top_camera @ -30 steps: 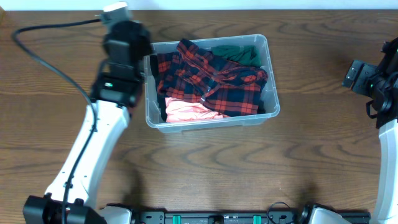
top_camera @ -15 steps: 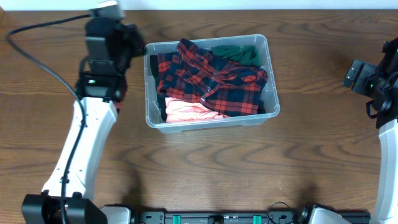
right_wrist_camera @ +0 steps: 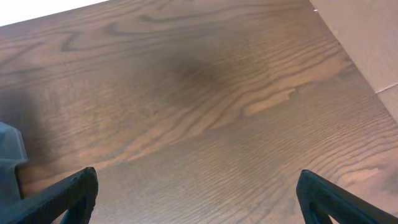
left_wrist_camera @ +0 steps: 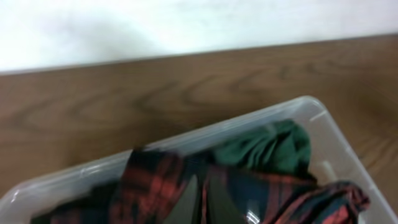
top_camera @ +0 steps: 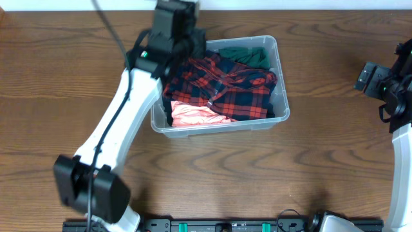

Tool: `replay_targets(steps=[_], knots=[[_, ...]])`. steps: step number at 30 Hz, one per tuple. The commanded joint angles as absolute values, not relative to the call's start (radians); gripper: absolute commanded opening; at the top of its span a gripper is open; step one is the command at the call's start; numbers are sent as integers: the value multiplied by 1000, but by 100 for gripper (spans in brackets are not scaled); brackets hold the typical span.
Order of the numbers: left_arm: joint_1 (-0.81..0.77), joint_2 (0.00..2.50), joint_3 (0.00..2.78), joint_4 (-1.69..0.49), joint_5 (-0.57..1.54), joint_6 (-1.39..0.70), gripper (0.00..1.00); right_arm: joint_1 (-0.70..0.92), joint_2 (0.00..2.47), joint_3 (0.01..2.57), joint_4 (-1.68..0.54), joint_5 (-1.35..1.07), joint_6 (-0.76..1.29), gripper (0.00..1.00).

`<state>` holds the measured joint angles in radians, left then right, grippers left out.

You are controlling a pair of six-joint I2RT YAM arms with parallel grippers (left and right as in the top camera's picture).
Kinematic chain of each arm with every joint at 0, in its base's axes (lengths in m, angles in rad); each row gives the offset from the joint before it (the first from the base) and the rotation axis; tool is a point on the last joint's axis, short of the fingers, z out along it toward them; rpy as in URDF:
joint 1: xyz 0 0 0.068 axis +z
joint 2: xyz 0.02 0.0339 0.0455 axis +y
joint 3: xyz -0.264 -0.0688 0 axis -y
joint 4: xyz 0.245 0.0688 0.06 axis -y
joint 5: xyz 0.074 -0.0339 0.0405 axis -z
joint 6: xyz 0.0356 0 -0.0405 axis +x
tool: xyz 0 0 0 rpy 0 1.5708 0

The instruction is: Pack container

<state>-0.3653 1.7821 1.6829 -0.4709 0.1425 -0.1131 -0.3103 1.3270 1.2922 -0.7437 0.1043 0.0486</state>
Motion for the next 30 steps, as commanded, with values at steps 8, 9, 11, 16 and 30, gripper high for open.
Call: replay_targets(steps=[8, 9, 11, 16, 30], knots=[[-360, 1982, 1794, -523, -15, -45, 6, -313, 1329, 1293, -745, 105, 55, 99], [-357, 1998, 1794, -523, -15, -45, 6, -313, 1329, 1293, -745, 105, 55, 99], [-352, 2031, 1793, -523, -16, -45, 6, -313, 1329, 1293, -745, 105, 55, 99], [-339, 2102, 1791, -556, -17, -45, 6, -313, 1329, 1293, -745, 105, 55, 99], [-269, 2202, 1771, -640, -46, -45, 6, -313, 1329, 1293, -745, 105, 55, 99]])
